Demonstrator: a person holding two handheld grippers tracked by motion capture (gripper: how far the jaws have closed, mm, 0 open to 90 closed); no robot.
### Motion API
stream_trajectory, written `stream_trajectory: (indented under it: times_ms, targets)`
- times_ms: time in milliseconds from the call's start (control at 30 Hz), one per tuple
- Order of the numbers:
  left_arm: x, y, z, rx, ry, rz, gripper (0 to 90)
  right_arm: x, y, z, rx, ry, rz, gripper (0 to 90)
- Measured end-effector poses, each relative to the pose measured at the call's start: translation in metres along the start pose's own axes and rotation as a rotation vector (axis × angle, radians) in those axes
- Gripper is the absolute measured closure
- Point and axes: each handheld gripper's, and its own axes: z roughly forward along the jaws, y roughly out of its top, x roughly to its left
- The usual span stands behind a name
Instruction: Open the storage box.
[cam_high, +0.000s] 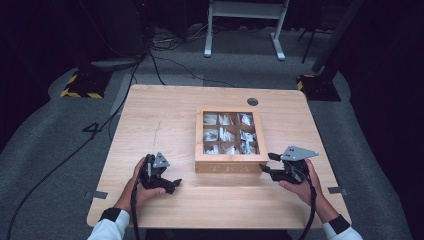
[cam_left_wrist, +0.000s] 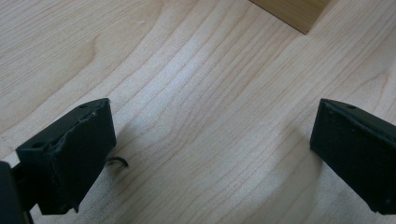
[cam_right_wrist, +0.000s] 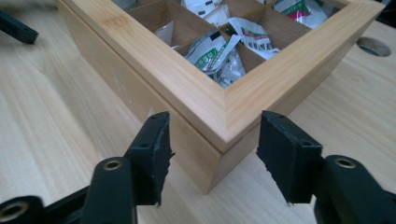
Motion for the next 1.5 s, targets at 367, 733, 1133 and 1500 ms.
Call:
stream_trajectory:
  times_ms: [367,733,1133,1500]
  targets:
    - [0.000,0.000,0.000,0.000,0.000,0.000,0.5,-0.002,-0.001,0.014,0.029,-0.028,0.013,39.9]
    - [0.000,0.000,0.000,0.000,-0.002,0.000,0.5,-0.003,0.000,0.015,-0.005,-0.031,0.026,37.2]
    - [-0.001,0.001,0.001,0.001,0.012,-0.007,0.5,-0.002,0.004,0.009,-0.053,-0.046,0.021,36.1]
    - [0.001,0.003,-0.003,-0.002,0.005,-0.033,13.8,-0.004,0.015,0.003,-0.098,-0.048,0.040,33.4]
